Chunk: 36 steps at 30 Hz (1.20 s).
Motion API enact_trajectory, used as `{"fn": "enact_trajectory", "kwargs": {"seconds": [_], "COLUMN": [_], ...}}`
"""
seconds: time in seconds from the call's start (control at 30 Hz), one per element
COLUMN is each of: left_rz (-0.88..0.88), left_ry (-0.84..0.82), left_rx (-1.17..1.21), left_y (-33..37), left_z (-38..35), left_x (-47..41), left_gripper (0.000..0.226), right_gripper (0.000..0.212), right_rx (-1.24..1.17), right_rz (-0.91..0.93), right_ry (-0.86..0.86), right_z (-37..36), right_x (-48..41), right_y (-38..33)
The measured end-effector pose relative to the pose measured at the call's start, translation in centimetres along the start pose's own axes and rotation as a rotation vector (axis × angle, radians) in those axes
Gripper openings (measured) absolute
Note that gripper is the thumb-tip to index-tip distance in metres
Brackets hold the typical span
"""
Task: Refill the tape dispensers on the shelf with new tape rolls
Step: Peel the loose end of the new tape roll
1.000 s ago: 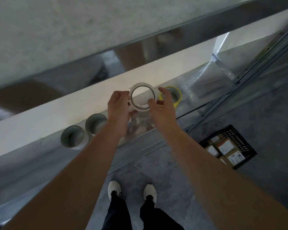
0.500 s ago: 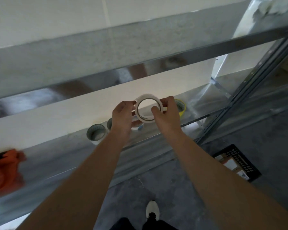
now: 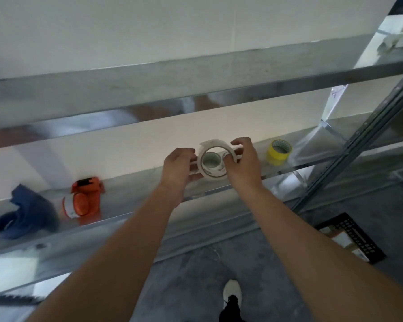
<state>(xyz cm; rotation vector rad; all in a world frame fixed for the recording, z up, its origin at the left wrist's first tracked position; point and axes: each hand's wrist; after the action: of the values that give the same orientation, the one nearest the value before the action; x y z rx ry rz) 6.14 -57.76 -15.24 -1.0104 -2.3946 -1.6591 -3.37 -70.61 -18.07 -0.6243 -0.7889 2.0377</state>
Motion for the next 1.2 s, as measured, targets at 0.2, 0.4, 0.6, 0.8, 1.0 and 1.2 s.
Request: {"fn": "enact_trajectory", "kwargs": {"seconds": [0.2,0.4,0.6,0.8,1.0,1.2], "left_rz": [-0.084,-0.170,-0.235,-0.274,-0.360,-0.415], "left_ry": [-0.019,-0.023,0.037,0.146,0.276,0.324], "left_rx": [0.003,0.023,-0.043,-0.040,-0.104,-0.127], "left_y": [3.1,5.6,7.7,9.0,9.5,9.8], "left_z": [5.6,8.7,11.4,13.7,16.3,19.4], "left_x": [3.5,6.0,8.4,10.7,13.2,15.9], "left_gripper": [0.023,0.024,0.022,0.015,0.019,0.045], "right_gripper": [0.027,0.020,0.015,0.017,0.019,0.027], "right_rx": [0.005,-0.014,-0.039,-0.081,-0.163,-0.182], "right_rz": [0.069,0.093,0.179,0.233,0.300,0.326], "right_ry": [-0.011,-0.040,-0.055,-0.142,-0.233,-0.299], "right_z": [-0.6,-0.5,-1.3,-2.5,-4.4,-6.4], "right_x": [5.1,7.9,9.3,10.3,12.3,15.6], "right_y": [-4.9,-9.0,-12.2,-14.8,-17.1,-19.5]}}
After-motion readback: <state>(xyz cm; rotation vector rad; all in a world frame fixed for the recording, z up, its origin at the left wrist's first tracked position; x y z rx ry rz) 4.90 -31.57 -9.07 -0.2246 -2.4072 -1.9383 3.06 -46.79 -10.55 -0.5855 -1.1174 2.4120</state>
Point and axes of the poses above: each hand's wrist, its own x-axis away from the middle knuckle, its own z-axis out of the back of the hand, y = z × x, and after that the axes turned 15 degrees about x, right-handed
